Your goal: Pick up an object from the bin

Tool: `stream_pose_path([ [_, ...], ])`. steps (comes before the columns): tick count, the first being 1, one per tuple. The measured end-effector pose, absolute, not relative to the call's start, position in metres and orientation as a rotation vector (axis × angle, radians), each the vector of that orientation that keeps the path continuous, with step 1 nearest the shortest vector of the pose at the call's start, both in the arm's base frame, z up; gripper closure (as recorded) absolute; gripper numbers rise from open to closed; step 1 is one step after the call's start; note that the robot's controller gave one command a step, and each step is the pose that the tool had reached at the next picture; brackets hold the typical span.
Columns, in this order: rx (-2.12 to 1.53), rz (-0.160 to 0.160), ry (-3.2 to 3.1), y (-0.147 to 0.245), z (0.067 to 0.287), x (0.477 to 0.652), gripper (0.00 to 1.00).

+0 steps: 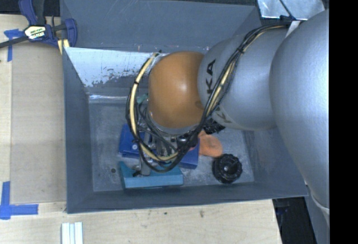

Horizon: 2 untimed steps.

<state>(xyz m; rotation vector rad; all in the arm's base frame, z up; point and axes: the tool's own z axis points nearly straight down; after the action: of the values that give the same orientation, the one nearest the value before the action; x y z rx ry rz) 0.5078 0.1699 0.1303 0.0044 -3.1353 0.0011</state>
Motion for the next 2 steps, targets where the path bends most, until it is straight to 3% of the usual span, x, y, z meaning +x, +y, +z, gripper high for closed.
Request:
stream_pose_path([
  [1, 0.000, -0.002, -3.143, 0.169, 0.135, 0.510, 0.00],
  [2, -0.019, -0.003, -3.144, 0.144, 0.117, 0.529, 0.00],
])
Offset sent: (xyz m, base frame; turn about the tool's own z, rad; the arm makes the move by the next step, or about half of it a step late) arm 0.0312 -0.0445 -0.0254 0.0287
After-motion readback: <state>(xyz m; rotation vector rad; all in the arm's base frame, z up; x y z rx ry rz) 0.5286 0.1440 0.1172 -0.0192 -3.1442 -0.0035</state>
